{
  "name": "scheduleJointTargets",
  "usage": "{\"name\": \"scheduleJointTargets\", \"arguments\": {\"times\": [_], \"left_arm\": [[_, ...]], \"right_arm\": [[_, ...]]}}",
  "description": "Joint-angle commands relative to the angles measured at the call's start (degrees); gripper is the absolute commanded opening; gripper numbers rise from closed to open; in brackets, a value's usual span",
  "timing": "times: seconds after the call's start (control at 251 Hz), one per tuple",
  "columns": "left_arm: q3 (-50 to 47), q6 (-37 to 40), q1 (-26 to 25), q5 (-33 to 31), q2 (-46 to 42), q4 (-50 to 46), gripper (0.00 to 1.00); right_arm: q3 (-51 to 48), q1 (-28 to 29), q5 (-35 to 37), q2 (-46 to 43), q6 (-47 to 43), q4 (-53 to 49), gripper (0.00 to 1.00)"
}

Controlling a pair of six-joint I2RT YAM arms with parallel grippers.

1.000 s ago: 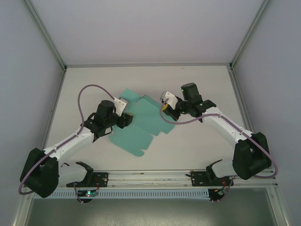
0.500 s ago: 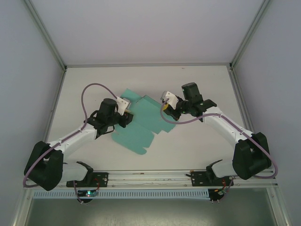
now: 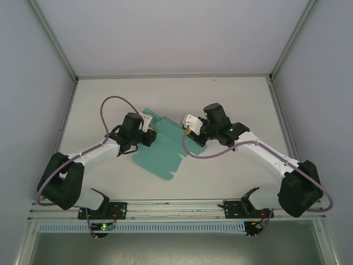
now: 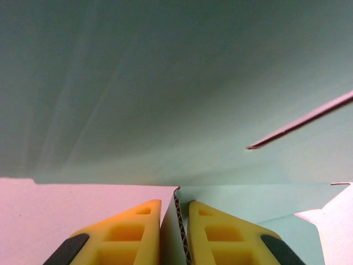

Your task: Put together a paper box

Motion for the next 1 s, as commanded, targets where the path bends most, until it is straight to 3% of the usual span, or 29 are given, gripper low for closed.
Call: {"name": "scheduleJointTargets", "arguments": {"times": [0.0, 0.172, 0.283, 0.395, 0.571, 0.758, 0.878, 0.998], "left_arm": [[2.3, -3.21, -0.34, 0.23, 1.86, 0.67, 0.15], [2.24, -4.82, -0.72, -1.06, 3.27, 0.53, 0.15], [1.51, -6.76, -0.85, -1.94, 4.14, 0.95, 0.15], [0.62, -8.69, -0.94, -2.0, 4.96, 1.39, 0.15], [-0.69, -10.23, -1.06, -2.37, 5.66, 1.14, 0.16], [-1.79, -11.23, -1.11, -3.54, 3.53, -1.43, 0.29], [-2.62, -12.49, -1.1, -5.84, 0.49, -4.83, 0.55], [-3.03, -13.58, -1.11, -6.97, -2.07, -8.35, 0.6]], "right_arm": [[-0.41, 4.53, 1.18, -1.5, -0.38, 0.99, 0.0], [-1.37, 11.55, 12.96, -1.57, 0.92, 1.53, 0.0], [-2.82, 16.74, 26.53, -1.26, 3.39, 5.58, 0.0], [-2.88, 20.6, 35.22, 1.22, 4.83, 6.43, 0.0], [-2.01, 22.03, 47.0, 5.95, 0.47, 6.65, 0.0], [-1.04, 18.24, 48.41, 5.72, -6.15, 7.93, 0.0], [-1.52, 15.82, 48.96, 5.15, -11.7, 10.66, 0.0], [-0.71, 14.18, 48.2, 5.55, -13.86, 11.14, 0.0]]}}
